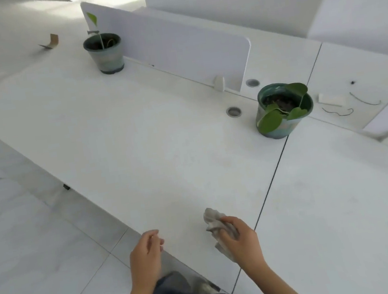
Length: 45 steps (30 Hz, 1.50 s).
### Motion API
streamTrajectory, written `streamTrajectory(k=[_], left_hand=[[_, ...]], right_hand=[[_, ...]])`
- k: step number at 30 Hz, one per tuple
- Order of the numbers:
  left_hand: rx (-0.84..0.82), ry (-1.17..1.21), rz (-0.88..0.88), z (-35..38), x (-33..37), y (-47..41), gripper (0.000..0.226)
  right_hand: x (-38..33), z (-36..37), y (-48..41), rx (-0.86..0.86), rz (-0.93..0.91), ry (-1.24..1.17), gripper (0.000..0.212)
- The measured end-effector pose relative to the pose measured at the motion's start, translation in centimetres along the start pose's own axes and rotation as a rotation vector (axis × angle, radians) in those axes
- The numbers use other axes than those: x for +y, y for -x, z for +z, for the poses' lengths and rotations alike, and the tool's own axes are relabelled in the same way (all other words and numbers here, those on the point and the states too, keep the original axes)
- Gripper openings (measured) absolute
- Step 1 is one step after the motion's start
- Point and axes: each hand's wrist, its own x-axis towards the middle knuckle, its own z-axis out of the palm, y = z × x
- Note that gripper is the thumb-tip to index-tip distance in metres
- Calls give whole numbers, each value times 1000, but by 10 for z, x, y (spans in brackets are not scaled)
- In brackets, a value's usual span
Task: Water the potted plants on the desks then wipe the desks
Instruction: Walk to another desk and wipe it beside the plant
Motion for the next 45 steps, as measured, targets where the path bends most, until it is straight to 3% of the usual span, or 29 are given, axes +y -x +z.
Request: streamTrajectory(k=[4,8,11,14,16,18,22,27,29,33,37,41,45], left_hand=[[5,-171,183,20,35,-61,31],[-29,-491,427,53,74,-133,37],[-168,-762,469,77,86,-181,52],[-254,-937,460,84,81,-201,56],[-310,-995,459,83,74,-205,57],[-322,-1017,472,82,72,-206,57],[-272,-1009,489,86,71,-209,56],[-196,-1000,503,92,65,-213,57],[-156,-982,513,94,63,-214,58],[-86,-953,544,96,59,-216,58],[-43,-952,567,97,56,-217,57],[-19,-956,587,99,55,-218,57],[5,-950,605,98,55,-218,54]], right_hand=[[3,-19,-28,202,84,-69,26],[-4,-54,-62,473,151,-78,21],[-10,-95,-99,680,160,-6,26],[-12,-140,-142,754,139,213,36],[-8,-161,-170,693,232,371,31],[-1,-173,-192,552,294,501,39],[9,-168,-223,363,406,541,49],[16,-126,-234,431,512,647,55],[9,-100,-230,386,450,702,52],[-10,-61,-241,220,78,880,57],[-35,-62,-281,159,25,832,78],[-56,-46,-322,138,44,856,60],[-65,-42,-334,104,46,814,58]])
